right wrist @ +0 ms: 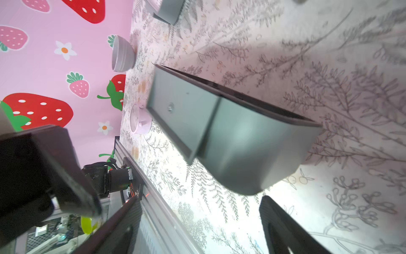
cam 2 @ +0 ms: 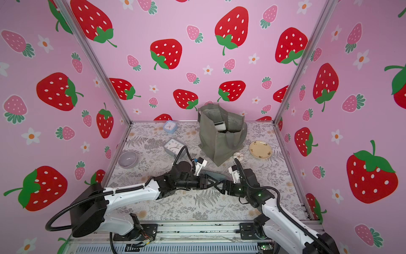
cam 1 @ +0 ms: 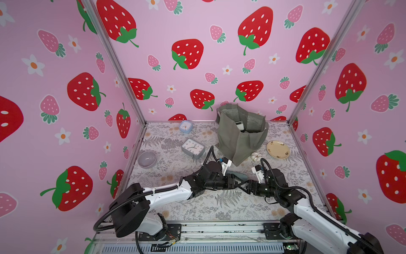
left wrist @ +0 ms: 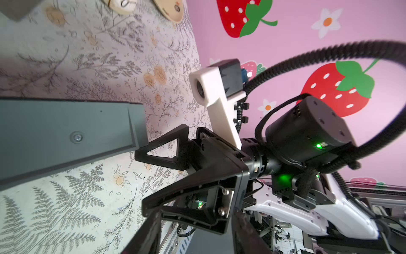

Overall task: Put the alarm clock into the canvas bag
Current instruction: Adjust the alarm at the center of the board, then pick up the alarm from the center of the board.

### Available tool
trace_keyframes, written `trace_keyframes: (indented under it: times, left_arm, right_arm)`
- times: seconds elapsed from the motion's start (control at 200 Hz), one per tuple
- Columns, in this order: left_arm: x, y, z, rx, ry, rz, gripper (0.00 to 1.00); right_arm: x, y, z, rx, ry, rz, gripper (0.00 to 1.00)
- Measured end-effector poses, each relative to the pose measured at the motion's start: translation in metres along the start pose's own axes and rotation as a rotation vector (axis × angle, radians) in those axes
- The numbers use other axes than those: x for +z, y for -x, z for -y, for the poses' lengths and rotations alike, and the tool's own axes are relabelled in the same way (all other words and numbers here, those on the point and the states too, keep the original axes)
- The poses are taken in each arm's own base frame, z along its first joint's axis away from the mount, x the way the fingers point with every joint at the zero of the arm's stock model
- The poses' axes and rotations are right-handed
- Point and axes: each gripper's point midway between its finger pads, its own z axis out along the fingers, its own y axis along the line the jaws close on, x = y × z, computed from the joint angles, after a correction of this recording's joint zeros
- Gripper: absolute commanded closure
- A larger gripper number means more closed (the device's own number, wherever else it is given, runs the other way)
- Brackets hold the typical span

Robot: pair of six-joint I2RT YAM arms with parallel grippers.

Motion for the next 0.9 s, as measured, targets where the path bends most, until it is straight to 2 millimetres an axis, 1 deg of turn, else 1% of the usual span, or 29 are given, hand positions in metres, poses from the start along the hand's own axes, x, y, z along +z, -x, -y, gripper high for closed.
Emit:
trace_keyframes:
  times: [0.08,0.17,0.235,0.285,0.385,0.43,0.49,0.525,0.56,0.645,0.705,0.771,0.811,0.896]
  left_arm:
    - [-0.017,0.013,0.006,0.028,0.003,0.050,0.42]
    - [-0.031,0.026,0.002,0.034,0.023,0.093,0.40]
    - [-0.040,0.032,-0.006,0.026,0.045,0.118,0.36]
    - [-0.047,0.035,-0.018,0.016,0.074,0.134,0.34]
    - [-0.057,0.033,-0.038,0.004,0.141,0.139,0.28]
    - [-0.060,0.030,-0.044,0.003,0.168,0.135,0.27]
    - [-0.064,0.029,-0.049,0.005,0.184,0.136,0.26]
    - [-0.067,0.027,-0.051,0.007,0.191,0.138,0.25]
    - [-0.069,0.026,-0.054,0.005,0.197,0.138,0.25]
    - [-0.076,0.019,-0.065,-0.008,0.215,0.140,0.25]
    - [-0.079,0.015,-0.072,-0.014,0.231,0.135,0.24]
    - [-0.082,0.013,-0.074,-0.014,0.239,0.134,0.23]
    - [-0.084,0.014,-0.074,-0.010,0.240,0.136,0.23]
    - [-0.088,0.013,-0.073,-0.005,0.231,0.137,0.23]
  right_arm:
    - [-0.012,0.015,-0.014,-0.070,-0.014,0.051,0.06]
    - [-0.022,0.036,-0.032,-0.162,-0.021,0.107,0.04]
    - [-0.025,0.051,-0.046,-0.245,-0.034,0.135,0.02]
    - [-0.026,0.060,-0.059,-0.317,-0.043,0.150,0.02]
    - [-0.025,0.074,-0.082,-0.489,-0.070,0.179,0.01]
    - [-0.022,0.079,-0.086,-0.566,-0.098,0.186,0.01]
    - [-0.014,0.081,-0.086,-0.659,-0.150,0.177,0.00]
    - [-0.008,0.081,-0.083,-0.709,-0.186,0.162,0.00]
    - [-0.001,0.080,-0.076,-0.753,-0.227,0.142,0.00]
    - [0.015,0.070,-0.054,-0.835,-0.308,0.047,0.00]
    - [0.023,0.062,-0.040,-0.869,-0.338,-0.023,0.00]
    - [0.030,0.056,-0.031,-0.895,-0.361,-0.091,0.00]
    - [0.033,0.055,-0.027,-0.906,-0.371,-0.123,0.00]
    - [0.041,0.058,-0.028,-0.928,-0.381,-0.159,0.00]
